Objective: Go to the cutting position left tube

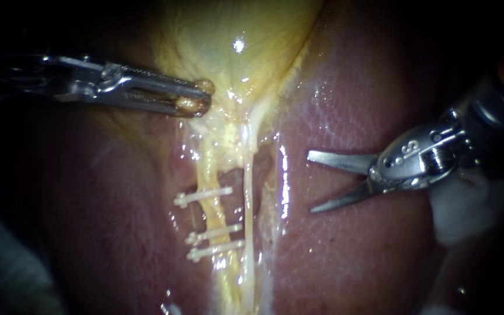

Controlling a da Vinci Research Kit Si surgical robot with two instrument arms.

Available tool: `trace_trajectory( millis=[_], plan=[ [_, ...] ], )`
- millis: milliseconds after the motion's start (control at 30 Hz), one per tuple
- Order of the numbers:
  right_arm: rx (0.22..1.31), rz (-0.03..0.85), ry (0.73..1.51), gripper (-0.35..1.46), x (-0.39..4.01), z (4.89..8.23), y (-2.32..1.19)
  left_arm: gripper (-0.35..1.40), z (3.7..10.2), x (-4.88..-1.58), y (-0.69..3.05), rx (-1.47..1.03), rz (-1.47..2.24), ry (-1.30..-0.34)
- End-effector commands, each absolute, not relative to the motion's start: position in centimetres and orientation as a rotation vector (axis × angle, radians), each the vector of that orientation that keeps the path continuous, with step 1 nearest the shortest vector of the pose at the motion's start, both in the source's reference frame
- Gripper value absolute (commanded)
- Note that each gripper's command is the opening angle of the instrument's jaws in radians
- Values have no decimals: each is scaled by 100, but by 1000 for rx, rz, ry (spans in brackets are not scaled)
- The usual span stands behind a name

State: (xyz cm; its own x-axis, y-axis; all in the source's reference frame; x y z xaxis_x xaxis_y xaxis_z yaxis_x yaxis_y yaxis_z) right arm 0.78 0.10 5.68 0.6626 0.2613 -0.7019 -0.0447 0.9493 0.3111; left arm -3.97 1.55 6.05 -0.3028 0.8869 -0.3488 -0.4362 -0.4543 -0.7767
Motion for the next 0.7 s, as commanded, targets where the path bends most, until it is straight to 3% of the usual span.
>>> trace_trajectory(
  millis=[33, 267, 533, 700],
  plan=[
    [279, 175, 831, 138, 79, 568, 10, -35, 604, -396, 155, -985, 1878, -708],
    [281, 174, 833, 140, 79, 568, 10, -35, 585, -376, 163, -984, 1876, -715],
    [289, 172, 837, 140, 79, 568, 10, -35, 531, -317, 188, -990, 1835, -655],
    [308, 166, 849, 140, 82, 568, 10, -35, 532, -318, 188, -991, 1829, -649]
  ],
)
